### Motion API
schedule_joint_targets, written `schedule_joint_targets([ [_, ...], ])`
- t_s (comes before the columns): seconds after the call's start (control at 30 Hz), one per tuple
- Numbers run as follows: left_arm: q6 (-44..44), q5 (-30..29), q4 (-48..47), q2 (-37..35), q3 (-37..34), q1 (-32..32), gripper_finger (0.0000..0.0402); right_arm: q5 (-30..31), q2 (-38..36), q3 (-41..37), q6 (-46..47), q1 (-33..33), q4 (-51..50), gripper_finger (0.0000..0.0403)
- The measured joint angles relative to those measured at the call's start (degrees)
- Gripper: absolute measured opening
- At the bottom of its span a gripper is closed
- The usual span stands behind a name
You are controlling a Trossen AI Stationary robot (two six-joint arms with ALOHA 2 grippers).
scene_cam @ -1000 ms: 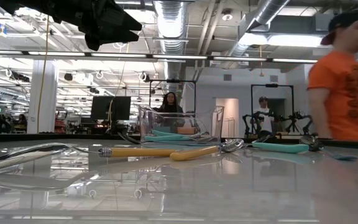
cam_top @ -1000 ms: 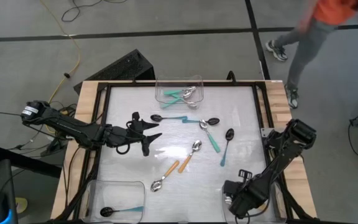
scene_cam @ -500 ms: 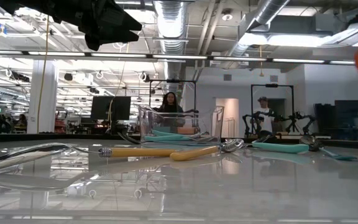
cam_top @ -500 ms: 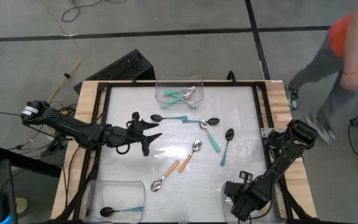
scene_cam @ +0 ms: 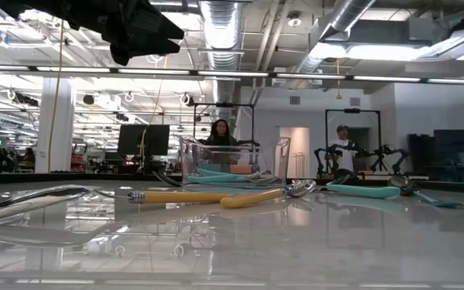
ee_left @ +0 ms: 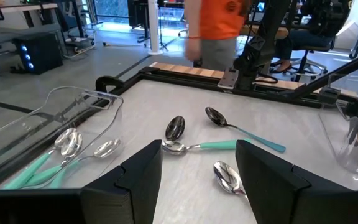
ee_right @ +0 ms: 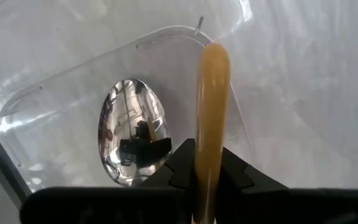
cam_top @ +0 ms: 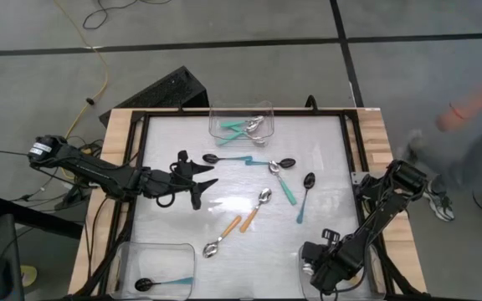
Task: Sort silverware by color (type)
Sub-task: Put the left orange spoon into the bottom right transparent bin
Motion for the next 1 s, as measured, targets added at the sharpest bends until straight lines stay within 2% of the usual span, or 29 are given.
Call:
schedule_joint_targets([
  [0.27,0.00,0.00,0.00,0.02,0.00,-0.02,0.0190,-0.02,0.02,0.00,1.16,-0.11,0.37,0.0069],
  [0.67,0.00,0.00,0.01,0.02,-0.02,-0.01,0.0190,-0.70,0.26,-0.11,1.28,-0.11,0.60,0.0141],
  [1.0,-0.01,0.00,0.02,0.02,-0.01,-0.02,0.0190,-0.68,0.22,2.13,0.73,-0.11,0.69,0.0146],
])
